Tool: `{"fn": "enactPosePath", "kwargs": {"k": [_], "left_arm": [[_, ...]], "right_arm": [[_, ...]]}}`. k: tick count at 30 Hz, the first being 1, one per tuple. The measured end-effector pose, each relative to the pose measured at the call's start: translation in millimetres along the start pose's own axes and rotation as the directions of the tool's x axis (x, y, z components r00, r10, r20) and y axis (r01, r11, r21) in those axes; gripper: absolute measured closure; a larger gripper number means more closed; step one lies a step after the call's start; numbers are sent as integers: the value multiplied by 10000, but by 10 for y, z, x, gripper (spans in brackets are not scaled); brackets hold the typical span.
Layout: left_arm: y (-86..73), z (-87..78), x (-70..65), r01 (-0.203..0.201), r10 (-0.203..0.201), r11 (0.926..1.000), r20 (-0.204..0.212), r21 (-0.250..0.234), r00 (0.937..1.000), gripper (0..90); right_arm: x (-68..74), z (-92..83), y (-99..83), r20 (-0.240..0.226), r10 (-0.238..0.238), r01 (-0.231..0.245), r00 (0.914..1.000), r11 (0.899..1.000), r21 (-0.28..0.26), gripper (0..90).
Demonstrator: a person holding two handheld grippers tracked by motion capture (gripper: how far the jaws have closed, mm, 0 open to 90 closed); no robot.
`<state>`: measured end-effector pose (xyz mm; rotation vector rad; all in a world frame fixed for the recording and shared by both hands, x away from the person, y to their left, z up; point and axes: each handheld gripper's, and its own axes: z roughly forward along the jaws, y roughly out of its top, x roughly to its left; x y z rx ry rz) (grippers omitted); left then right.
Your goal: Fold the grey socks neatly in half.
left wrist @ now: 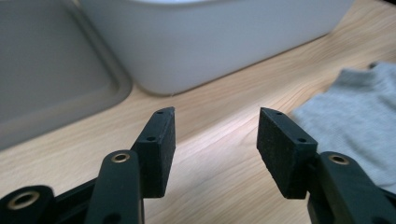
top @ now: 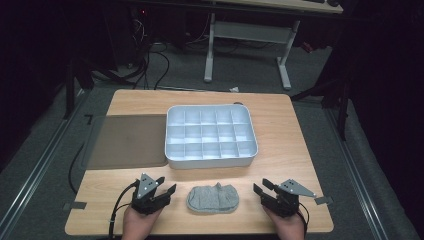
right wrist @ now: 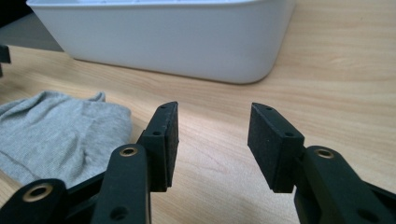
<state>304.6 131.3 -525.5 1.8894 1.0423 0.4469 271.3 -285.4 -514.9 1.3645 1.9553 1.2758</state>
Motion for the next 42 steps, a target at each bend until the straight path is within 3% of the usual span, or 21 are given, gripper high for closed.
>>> {"fn": "enactPosePath", "kwargs": {"k": [4, 10, 22, 42], "left_arm": [[5, 1, 2, 68, -68, 10000, -17, 15, 10000, 462], [-1, 24, -34, 51, -52, 9999, 113, 92, 9999, 455], [-10, 14, -61, -54, 53, 9999, 103, 111, 9999, 455], [-10, 25, -76, 155, -160, 9997, 299, 189, 9994, 438]], "right_arm": [[38, -3, 11, 113, -307, 310, 9995, 9992, -240, 498], [-8, 14, -33, 16, -106, 106, 9999, 9999, -83, 456], [-7, -2, -37, 71, -181, 183, 9998, 9996, -203, 466], [27, 40, -57, 184, -339, 338, 9993, 9994, 46, 449]]}}
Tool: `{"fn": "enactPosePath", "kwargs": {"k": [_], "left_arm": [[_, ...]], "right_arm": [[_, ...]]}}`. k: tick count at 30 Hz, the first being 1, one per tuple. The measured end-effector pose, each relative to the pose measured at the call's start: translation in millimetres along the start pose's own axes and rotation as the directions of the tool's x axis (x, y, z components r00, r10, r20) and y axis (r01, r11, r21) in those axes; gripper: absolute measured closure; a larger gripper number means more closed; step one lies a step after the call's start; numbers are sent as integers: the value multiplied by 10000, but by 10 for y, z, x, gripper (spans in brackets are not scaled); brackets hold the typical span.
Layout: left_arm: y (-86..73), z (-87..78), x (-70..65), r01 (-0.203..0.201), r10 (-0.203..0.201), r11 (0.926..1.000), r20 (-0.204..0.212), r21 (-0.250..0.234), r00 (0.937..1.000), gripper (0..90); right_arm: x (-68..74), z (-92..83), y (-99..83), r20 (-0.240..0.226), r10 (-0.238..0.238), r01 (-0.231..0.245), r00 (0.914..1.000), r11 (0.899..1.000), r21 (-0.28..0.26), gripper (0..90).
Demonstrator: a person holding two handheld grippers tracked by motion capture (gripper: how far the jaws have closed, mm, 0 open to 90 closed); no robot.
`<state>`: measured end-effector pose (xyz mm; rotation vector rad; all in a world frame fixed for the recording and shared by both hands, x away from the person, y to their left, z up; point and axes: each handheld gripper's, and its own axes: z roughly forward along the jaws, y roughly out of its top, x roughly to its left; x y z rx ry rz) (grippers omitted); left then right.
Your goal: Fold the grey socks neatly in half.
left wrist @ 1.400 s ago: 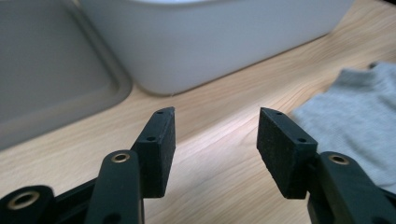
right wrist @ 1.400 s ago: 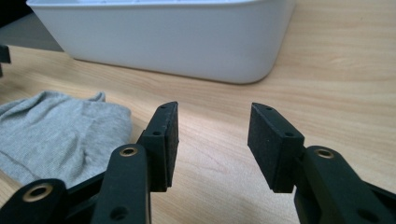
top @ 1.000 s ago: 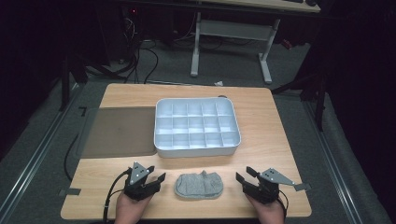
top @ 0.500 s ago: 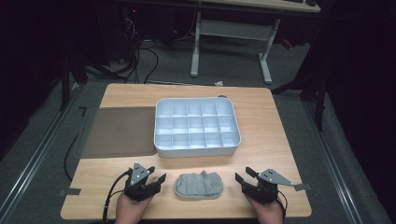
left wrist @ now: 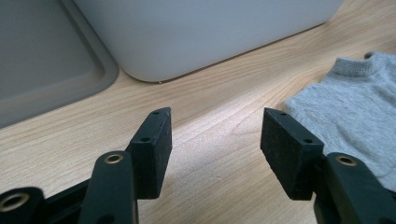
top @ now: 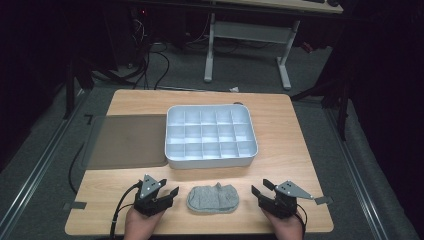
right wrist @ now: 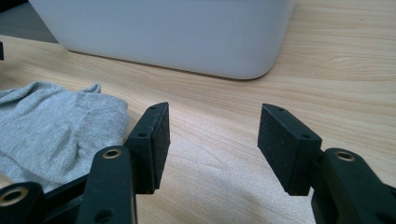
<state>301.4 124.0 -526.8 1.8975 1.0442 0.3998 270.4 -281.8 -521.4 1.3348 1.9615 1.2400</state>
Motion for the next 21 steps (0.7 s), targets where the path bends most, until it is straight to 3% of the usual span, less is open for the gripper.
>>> {"fn": "enactPosePath", "kwargs": {"k": [11, 21], "left_arm": [[11, -11, -96, -110, 113, 9999, 318, -82, 9994, 437], [10, 2, -286, -751, 750, 9972, 690, -13, 9948, 438]], "right_arm": [[102, -21, 21, -183, -85, 85, 9998, 10000, 4, 453], [369, 69, 28, -706, -398, 425, 9967, 9984, 375, 465]]}}
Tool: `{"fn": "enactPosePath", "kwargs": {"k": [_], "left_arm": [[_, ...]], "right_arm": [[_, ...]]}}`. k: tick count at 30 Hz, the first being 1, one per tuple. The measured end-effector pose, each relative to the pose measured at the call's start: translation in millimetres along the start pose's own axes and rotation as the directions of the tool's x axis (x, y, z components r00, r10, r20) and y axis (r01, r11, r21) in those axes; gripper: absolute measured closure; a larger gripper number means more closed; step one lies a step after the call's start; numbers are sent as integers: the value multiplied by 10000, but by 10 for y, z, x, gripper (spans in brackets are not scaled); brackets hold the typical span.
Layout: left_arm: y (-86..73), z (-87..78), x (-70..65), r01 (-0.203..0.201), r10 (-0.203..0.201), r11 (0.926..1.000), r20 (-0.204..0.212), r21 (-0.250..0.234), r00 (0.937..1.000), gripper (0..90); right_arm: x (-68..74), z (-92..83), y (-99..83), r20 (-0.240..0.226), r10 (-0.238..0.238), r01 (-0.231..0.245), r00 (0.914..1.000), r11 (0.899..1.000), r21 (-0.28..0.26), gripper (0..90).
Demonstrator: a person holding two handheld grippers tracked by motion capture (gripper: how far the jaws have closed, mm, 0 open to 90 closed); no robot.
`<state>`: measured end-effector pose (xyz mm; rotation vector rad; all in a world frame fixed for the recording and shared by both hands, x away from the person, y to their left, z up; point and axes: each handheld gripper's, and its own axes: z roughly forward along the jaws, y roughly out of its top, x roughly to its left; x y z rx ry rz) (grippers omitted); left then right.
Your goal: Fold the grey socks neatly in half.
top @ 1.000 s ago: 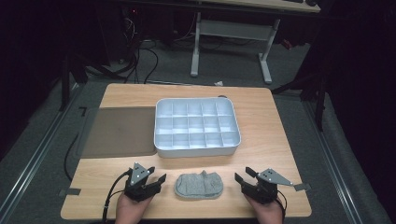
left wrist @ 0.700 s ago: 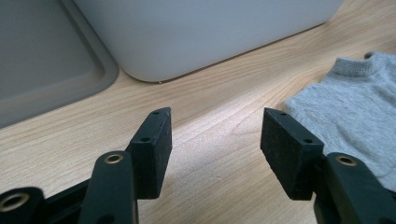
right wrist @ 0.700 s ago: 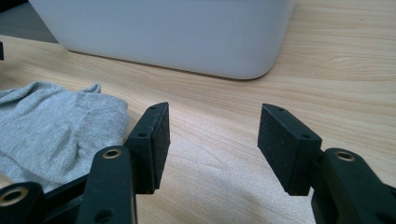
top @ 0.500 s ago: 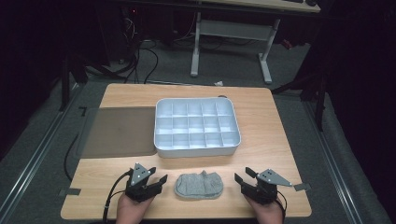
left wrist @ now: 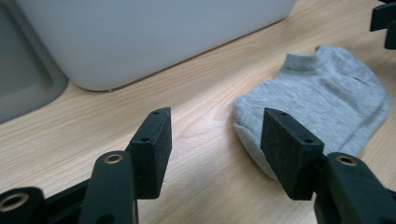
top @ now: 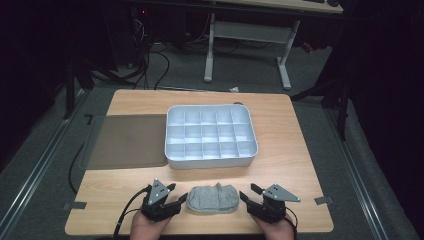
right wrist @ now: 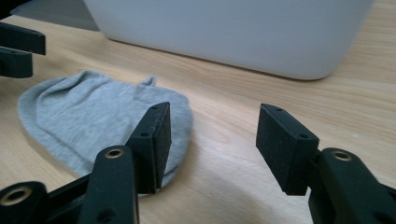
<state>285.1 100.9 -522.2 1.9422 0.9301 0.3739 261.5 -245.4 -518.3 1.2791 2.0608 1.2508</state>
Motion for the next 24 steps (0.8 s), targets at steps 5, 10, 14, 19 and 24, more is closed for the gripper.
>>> {"fn": "enactPosePath", "kwargs": {"k": [5, 10, 14, 19, 24], "left_arm": [[0, 36, -114, -285, 284, 9996, 189, 27, 9994, 440], [-8, 108, -260, -885, 879, 9956, 185, 319, 9960, 453], [-19, 147, -310, -1339, 1352, 9880, -130, 769, 9907, 453], [-35, 167, -318, -1477, 1531, 9829, -415, 1102, 9873, 454], [-43, 173, -294, -1363, 1419, 9826, -370, 1261, 9892, 450]], "right_arm": [[78, 50, -1, -262, 24, -15, 9997, 9995, 314, 516], [126, 124, 0, -542, 341, -296, 9979, 9961, 826, 538], [152, 173, -15, -657, 317, -237, 9973, 9926, 1194, 517], [194, 230, -38, -757, 217, -79, 9969, 9840, 1782, 526], [211, 243, -43, -858, 30, 127, 9963, 9834, 1809, 575]]}}
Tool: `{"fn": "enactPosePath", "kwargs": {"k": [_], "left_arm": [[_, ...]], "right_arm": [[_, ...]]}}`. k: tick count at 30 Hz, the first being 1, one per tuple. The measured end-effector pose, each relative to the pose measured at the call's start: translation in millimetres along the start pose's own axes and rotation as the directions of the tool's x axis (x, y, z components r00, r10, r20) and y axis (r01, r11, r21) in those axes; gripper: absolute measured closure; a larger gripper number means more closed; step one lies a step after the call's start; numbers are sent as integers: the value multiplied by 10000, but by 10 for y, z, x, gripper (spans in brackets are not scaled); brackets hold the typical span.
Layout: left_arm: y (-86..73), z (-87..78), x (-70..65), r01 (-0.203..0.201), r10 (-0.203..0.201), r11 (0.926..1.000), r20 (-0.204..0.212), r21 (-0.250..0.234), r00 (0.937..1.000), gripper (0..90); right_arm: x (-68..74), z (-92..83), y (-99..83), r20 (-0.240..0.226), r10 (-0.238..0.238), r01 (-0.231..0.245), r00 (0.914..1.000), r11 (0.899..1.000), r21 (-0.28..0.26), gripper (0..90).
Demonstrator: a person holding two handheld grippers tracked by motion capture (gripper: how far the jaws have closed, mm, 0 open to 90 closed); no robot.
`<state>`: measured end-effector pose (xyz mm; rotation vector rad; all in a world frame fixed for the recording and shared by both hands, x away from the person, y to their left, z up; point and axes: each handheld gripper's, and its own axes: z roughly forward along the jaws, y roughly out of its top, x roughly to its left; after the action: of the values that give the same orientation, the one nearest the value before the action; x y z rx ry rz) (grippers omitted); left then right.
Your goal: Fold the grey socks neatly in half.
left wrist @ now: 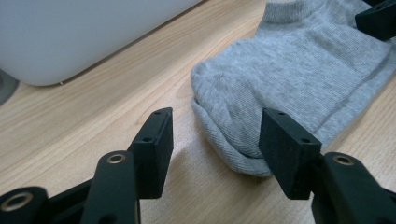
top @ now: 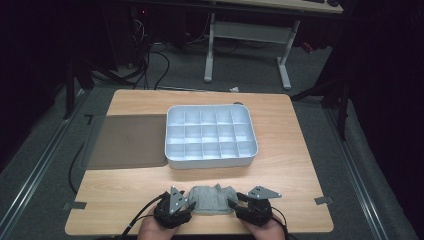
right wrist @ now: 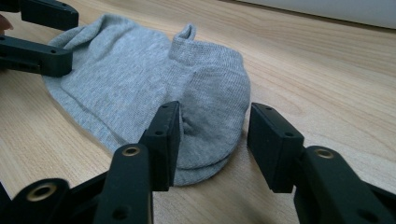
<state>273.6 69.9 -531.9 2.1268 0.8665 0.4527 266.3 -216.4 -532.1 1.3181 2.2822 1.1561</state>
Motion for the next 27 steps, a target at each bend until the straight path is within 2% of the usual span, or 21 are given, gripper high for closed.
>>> {"fn": "enactPosePath", "kwargs": {"k": [4, 7, 8, 9, 10, 11, 20, 27], "left_arm": [[-1, 0, -4, -42, 42, 10000, -26, -16, 10000, 450], [1, -1, 13, 154, -155, 9998, 118, 85, 9998, 450], [1, -1, 13, 154, -155, 9998, 118, 85, 9998, 448], [-2, -2, 15, 199, -199, 9998, 116, 72, 9997, 447], [-2, -2, 15, 199, -199, 9998, 116, 72, 9997, 447], [-3, -5, 9, 181, -182, 9998, 77, 68, 9998, 447], [2, -2, 22, 274, -275, 9996, 158, 115, 9995, 447], [15, -7, 21, 314, -314, 9995, 178, 17, 9993, 446]], "right_arm": [[11, 9, 3, -74, -156, 156, 9999, 9999, 26, 643], [33, 14, 5, -231, -261, 264, 9994, 9996, 100, 744], [33, 14, 5, -231, -261, 264, 9994, 9996, 100, 744], [58, 8, -1, -147, -441, 442, 9989, 9990, 79, 797], [58, 8, -1, -147, -441, 442, 9989, 9990, 79, 797], [77, -5, -2, -48, -595, 595, 9982, 9982, -1, 847], [81, -54, -17, -24, -689, 688, 9976, 9972, -294, 866], [52, -89, -13, 9, -531, 531, 9986, 9964, -656, 866]]}}
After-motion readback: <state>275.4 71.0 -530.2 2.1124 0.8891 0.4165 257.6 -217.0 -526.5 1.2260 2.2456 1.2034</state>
